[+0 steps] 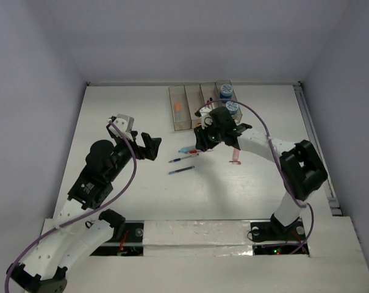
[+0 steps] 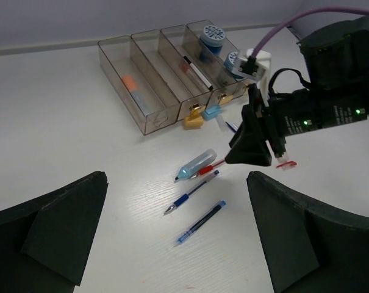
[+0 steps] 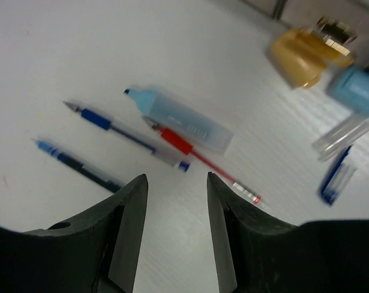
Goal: Sort the stationery into containers
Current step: Pick up the pen from the center of the board.
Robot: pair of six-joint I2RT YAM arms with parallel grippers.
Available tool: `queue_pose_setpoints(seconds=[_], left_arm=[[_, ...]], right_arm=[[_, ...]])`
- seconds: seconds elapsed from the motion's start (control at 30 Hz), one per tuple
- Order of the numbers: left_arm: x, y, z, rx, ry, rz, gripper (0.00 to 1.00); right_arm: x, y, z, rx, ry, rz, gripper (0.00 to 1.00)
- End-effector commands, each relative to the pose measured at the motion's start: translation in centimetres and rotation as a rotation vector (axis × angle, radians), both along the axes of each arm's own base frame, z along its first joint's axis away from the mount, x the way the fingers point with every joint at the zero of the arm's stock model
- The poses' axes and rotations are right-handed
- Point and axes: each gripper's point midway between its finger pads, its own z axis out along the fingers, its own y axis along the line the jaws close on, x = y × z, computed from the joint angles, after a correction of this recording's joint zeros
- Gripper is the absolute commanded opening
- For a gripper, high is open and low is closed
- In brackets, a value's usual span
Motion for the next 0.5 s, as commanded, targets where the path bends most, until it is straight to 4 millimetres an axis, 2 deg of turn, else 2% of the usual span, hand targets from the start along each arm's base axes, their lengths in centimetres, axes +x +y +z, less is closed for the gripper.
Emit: queue_pose_setpoints(seconds=[0.0, 0.03, 0.1, 0.13, 0.17, 0.2, 0.23, 0.27, 0.3, 0.33, 0.4, 0.47], left_arm=[[0.1, 0.2, 1.3, -0.030, -0.049, 0.009, 0.99], [0.1, 0.2, 1.4, -0.032, -0.052, 0.007, 0.99], [0.1, 0.2, 1.3, -0.031, -0.051, 0.009, 0.99], [0.1, 0.2, 1.4, -0.034, -0.053, 0.008, 0.99], [0.3, 0.6, 1.5, -0.032, -0.056, 0.033, 0.99], [0.3, 0.7, 1.6, -0.032, -0.057, 0.038, 0.99], [0.3, 0.7, 1.6, -0.032, -0.057, 0.038, 0.99], [0.3, 0.7, 1.6, -0.033, -0.056, 0.038, 0.99], [0.3, 0.6, 1.4, -0.031, -0.054, 0.036, 0.99], [0.5, 0.8, 1.5, -0.031, -0.055, 0.044, 0.99], [0.5, 0.8, 1.5, -0.031, -0.054, 0.043, 0.99], [0.5, 0.8, 1.4, -0.028, -0.054, 0.042, 0.99]], right_arm=[[3.3, 1.5, 1.8, -0.009, -0.110, 0.086, 0.50], [4.0, 2.2, 2.5, -0.010, -0.131, 0.097, 0.51], [4.5, 1.9, 0.8, -0.075, -0.110, 0.110, 0.52], [5.0, 2.1, 1.1, -0.084, -0.118, 0.118, 0.54], [4.9, 2.4, 0.8, -0.101, -0.112, 0.143, 0.54], [4.5, 2.1, -0.7, -0.145, -0.075, 0.179, 0.54], [4.3, 2.0, -1.2, -0.164, -0.058, 0.199, 0.55], [4.7, 2.7, -0.6, -0.175, -0.069, 0.221, 0.55], [4.7, 2.4, -1.1, -0.201, -0.053, 0.230, 0.55], [4.2, 2.1, -2.7, -0.256, -0.018, 0.253, 0.56], [4.3, 2.2, -2.8, -0.295, -0.014, 0.277, 0.56], [4.4, 1.9, -3.7, -0.326, 0.005, 0.281, 0.57]])
